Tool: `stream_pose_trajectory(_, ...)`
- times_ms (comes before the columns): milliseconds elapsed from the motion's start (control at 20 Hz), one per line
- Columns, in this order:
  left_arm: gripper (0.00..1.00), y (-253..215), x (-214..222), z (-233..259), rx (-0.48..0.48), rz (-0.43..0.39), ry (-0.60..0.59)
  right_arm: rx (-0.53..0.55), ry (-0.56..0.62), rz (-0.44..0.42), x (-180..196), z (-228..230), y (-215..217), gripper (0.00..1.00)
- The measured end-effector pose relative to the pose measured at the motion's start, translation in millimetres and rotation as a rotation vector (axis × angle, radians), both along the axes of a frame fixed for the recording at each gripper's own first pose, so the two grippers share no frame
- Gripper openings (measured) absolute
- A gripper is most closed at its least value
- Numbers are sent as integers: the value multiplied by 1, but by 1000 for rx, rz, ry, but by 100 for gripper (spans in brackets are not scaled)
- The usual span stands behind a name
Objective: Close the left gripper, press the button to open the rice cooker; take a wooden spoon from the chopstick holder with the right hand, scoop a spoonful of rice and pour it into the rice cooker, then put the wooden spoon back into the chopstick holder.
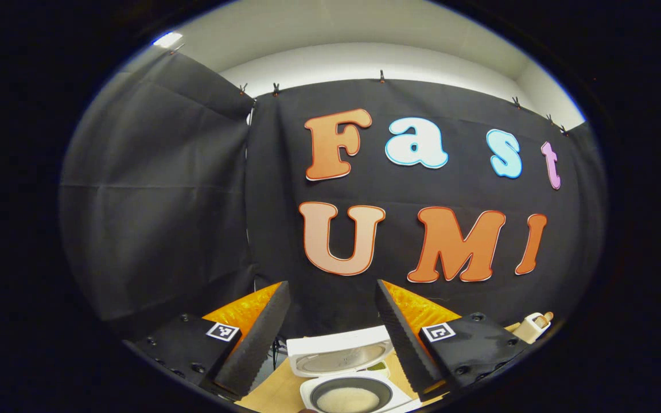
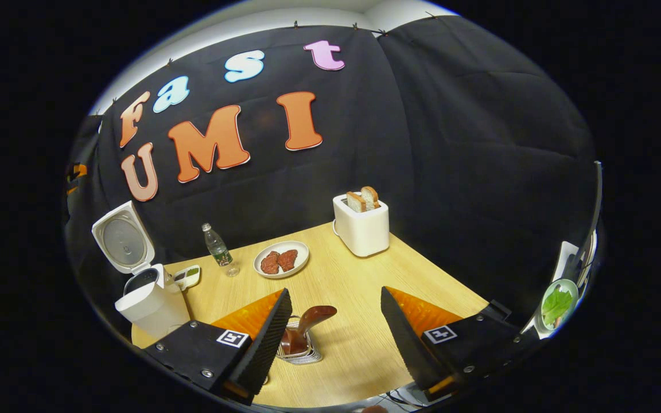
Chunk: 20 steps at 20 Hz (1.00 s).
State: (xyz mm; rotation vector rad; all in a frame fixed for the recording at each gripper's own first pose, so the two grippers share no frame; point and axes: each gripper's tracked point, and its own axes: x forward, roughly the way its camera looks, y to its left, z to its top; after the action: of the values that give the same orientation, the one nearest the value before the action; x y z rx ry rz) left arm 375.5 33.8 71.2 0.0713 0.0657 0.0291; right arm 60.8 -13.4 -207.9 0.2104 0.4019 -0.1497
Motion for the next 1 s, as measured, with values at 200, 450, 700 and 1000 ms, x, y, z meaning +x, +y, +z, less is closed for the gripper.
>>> stream_pose_trajectory(200,100,0,69,-52,5,0,135,-50,-29,-55,-10,20,-15,95)
stream_pose_trajectory(450,100,4,113,-119,-1,5,280,-56,-16,-103,-20,24,-19,95)
stream_pose_trajectory(700,100,10,122,-163,-29,9,403,-86,-21,-109,-25,31,-13,95)
stream_pose_trajectory(1000,100,13,107,-184,-93,-7,467,-91,-58,-76,-20,47,2,95)
